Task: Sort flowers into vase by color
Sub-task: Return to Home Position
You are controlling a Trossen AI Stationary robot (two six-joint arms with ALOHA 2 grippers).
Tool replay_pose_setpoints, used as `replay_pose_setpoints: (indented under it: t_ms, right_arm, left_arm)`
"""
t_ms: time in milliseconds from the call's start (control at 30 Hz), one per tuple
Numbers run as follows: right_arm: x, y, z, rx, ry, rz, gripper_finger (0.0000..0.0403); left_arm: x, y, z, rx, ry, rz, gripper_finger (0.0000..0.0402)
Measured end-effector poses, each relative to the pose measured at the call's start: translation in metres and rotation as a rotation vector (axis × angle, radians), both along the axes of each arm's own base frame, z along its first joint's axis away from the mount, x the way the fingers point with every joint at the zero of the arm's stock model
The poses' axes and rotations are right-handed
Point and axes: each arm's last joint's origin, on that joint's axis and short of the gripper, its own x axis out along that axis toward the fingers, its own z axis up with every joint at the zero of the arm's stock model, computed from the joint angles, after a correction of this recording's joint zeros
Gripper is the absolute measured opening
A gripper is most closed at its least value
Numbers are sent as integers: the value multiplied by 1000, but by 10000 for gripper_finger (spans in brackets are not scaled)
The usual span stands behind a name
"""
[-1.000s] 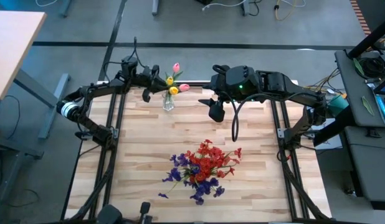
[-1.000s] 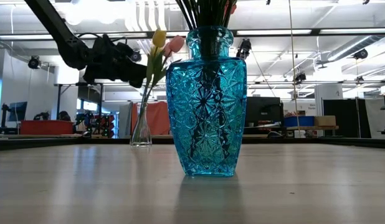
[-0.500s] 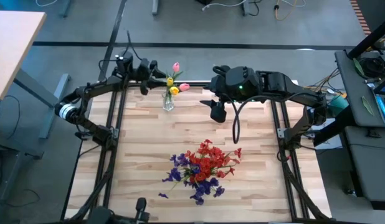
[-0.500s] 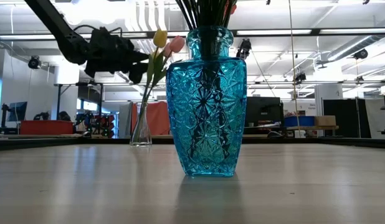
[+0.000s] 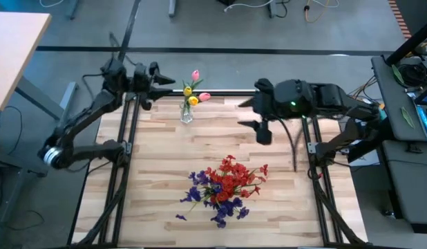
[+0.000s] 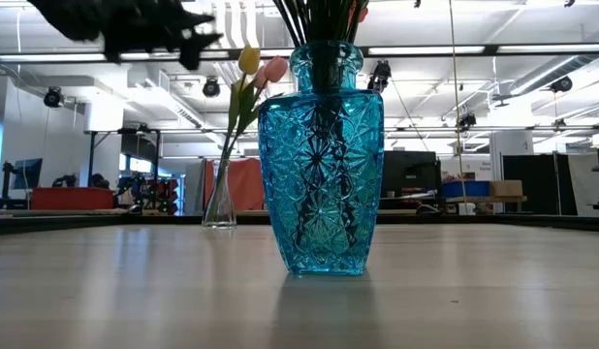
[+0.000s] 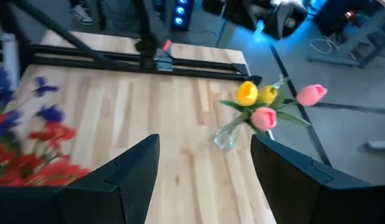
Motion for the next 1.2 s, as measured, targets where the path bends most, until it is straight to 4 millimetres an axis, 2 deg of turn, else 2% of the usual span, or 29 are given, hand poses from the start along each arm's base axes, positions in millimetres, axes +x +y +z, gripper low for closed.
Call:
replay_pose_setpoints:
  t_ms: [167,367,467,600,700,833,933,1033,1200]
  right_arm:
    - [-25,15,-11,1,-44,59,244]
    - [-66,22,-34,23,-102,96,244]
    - [-85,23,-46,42,-146,102,244]
    - [-106,20,-60,69,-185,95,244]
    - [-113,19,-73,90,-200,85,244]
    - [-115,21,-97,128,-205,152,244]
    - [-115,22,-115,146,-238,186,244]
    - [-115,23,-132,161,-280,236,244]
    - [-117,25,-154,215,-412,325,244]
  left_arm:
    - [-16,-53,19,28,8,63,184]
    - [-26,-114,20,39,16,93,171]
    - [-20,-139,14,29,-34,60,161]
    - [-2,-173,6,75,-123,54,149]
    - [7,-203,0,177,-85,40,138]
    - [4,-241,-6,290,-35,43,119]
    - [0,-260,-20,323,7,-12,105]
    - [-4,-272,-37,312,15,-138,84]
    - [-3,-271,-76,276,5,-216,35]
